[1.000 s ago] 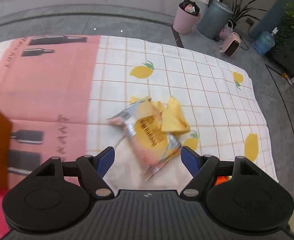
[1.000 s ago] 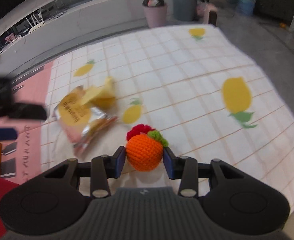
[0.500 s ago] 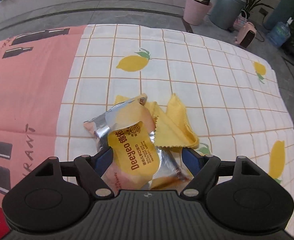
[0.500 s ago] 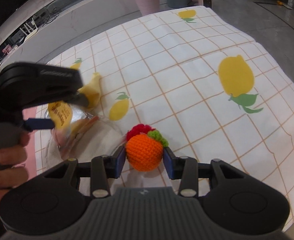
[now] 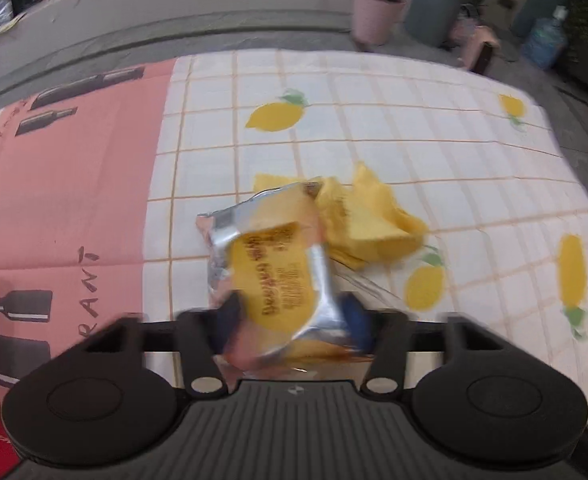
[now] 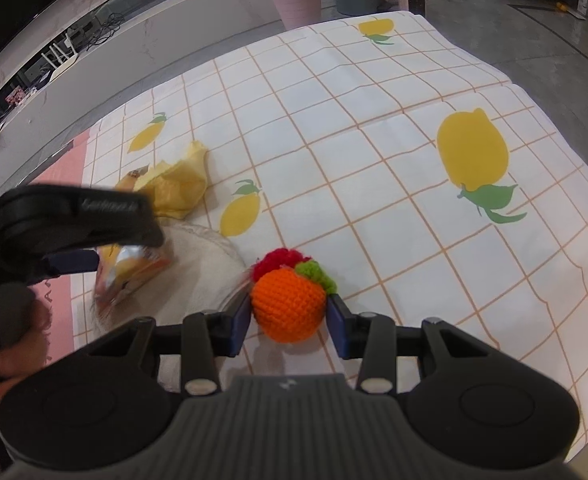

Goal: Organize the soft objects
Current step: 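Grasp the silver Deeyeo snack bag with the left tool while the right tool holds the ball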

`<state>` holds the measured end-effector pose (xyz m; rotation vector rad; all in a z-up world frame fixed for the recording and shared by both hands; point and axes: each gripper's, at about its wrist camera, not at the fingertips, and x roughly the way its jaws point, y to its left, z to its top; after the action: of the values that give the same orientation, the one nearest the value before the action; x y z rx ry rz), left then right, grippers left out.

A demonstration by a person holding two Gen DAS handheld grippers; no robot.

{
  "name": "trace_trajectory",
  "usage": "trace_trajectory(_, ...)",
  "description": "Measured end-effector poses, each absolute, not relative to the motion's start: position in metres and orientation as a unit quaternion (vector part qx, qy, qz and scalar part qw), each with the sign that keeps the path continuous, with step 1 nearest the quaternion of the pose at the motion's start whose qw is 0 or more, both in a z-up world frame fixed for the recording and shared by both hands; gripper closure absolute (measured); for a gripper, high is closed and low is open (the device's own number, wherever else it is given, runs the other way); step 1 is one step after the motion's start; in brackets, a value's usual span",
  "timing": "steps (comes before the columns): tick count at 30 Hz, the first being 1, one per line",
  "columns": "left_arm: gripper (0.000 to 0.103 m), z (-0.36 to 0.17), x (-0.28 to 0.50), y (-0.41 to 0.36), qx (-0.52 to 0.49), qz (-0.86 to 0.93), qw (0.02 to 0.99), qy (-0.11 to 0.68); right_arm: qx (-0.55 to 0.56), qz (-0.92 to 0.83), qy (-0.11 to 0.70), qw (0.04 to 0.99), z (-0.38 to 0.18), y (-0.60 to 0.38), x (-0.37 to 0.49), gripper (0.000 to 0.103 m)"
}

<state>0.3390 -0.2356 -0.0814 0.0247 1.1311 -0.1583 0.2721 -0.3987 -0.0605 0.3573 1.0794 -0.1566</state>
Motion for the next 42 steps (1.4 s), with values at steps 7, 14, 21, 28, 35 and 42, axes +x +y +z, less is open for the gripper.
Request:
trace_trajectory(7,0.090,-0.075,0.314,-0.229,0.038,-0.098,0.819,0.565,0.166,-0.069,0.507,0.843,-0.054,-0.397,0.267,0.062)
trace_trajectory(14,0.017,-0.066,0.321,-0.229,0.059,-0.085,0.841,0.531,0.164,-0.060,0.507,0.844,-0.052,-0.395,0.265,0.062)
trace_trajectory(21,0.013,-0.084,0.342,-0.260,0.186,-0.134,0.830,0.509,0.163,-0.055,0.508,0.844,-0.054,-0.395,0.265,0.061)
trace_trajectory(28,0.005,-0.112,0.370,-0.231,0.106,-0.104,0.827,0.543,0.156,-0.056,0.509,0.845,-0.054,-0.393,0.266,0.061)
trace_trajectory(35,0.009,-0.117,0.374,-0.215,0.060,-0.127,0.832,0.537,0.148,-0.055,0.514,0.843,-0.057,-0.390,0.267,0.061)
trace_trajectory(42,0.046,-0.105,0.361,-0.217,0.098,-0.141,0.839,0.517,0.142,-0.055,0.515,0.843,-0.058,-0.388,0.269,0.061)
